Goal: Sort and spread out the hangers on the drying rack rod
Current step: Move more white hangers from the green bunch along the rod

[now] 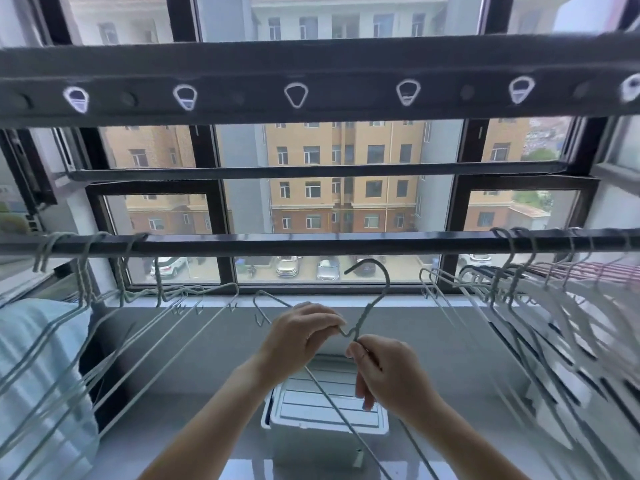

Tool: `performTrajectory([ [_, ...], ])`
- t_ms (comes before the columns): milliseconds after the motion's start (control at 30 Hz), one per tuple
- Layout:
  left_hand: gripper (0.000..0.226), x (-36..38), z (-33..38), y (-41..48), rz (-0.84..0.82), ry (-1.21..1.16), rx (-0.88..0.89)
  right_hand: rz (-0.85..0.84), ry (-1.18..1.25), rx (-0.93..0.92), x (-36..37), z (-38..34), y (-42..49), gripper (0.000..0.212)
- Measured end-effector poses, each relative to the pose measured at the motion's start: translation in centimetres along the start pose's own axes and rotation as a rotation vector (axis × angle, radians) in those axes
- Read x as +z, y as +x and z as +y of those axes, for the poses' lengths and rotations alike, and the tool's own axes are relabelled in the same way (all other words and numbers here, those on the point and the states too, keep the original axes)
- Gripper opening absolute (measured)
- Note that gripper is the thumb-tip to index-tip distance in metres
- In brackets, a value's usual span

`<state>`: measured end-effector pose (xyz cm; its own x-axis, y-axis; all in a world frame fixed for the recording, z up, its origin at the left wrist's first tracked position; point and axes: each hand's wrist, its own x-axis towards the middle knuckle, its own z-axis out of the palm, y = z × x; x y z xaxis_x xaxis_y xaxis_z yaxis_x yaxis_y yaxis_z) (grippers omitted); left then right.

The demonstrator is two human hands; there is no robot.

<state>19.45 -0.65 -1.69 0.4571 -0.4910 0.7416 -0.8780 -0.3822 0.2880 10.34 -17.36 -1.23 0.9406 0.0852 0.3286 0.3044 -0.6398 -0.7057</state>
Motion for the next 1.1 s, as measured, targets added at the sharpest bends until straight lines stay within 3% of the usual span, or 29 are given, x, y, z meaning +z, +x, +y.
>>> performTrajectory([
  [333,0.026,3.3,3.5,6.2,0.053,-0.052,0.031,0.296,-0.151,0.013,-5.8,-0.3,-0.6,0.034],
  [533,0.039,5.5,6.8,9.2,-0.097,0.061,-0.045,0.428,-0.105,0.095,-9.2,0.4,0.0,0.034],
  [967,0.044,7.3,7.5,8.4,-0.271,-0.009,-0.097,0.414,-0.354,0.289,-8.8,3.8,0.5,0.037],
  [1100,0.043,6.8,7.3,7.8,-0.221,-0.011,-0.128,0.409,-0.587,0.325,-9.6,2.1,-0.3,0.04],
])
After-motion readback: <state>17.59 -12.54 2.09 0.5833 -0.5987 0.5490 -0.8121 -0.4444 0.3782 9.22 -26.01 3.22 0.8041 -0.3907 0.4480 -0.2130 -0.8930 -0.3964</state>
